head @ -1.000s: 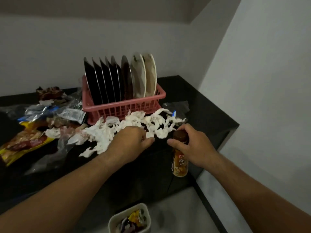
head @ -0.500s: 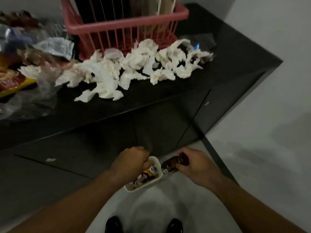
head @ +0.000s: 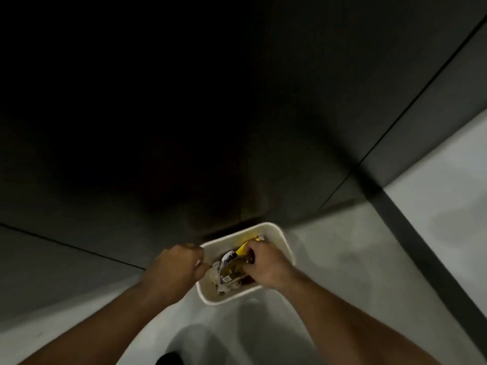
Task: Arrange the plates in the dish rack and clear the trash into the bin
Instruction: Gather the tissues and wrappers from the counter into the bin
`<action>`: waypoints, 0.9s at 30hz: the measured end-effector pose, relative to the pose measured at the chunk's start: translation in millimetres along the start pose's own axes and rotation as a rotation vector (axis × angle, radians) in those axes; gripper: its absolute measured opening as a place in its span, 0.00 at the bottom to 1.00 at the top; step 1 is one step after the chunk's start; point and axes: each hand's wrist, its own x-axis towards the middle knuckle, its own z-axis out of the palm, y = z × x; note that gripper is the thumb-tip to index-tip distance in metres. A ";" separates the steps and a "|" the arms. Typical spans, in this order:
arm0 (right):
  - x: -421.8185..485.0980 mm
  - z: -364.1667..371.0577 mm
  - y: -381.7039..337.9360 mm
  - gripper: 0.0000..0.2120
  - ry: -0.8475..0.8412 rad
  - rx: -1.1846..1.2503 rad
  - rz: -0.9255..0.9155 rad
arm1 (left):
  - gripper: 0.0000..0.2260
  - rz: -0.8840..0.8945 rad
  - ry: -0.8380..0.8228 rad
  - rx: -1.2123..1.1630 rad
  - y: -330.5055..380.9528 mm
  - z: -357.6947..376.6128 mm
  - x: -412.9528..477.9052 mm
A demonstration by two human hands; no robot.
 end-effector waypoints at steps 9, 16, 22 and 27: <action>61.6 55.6 40.4 0.11 -0.006 -0.231 -0.113 | 0.11 -0.030 0.060 0.015 1.4 91.1 43.1; 29.8 2.9 67.2 0.09 0.083 -0.169 -0.198 | 0.18 0.017 -0.125 0.038 29.0 153.7 109.8; 20.1 -22.9 70.4 0.11 0.109 -0.131 -0.206 | 0.23 0.046 -0.200 -0.013 23.6 153.5 120.0; -13.9 -72.9 50.5 0.12 0.162 -0.033 -0.204 | 0.17 0.170 -0.019 -0.047 51.2 50.1 76.2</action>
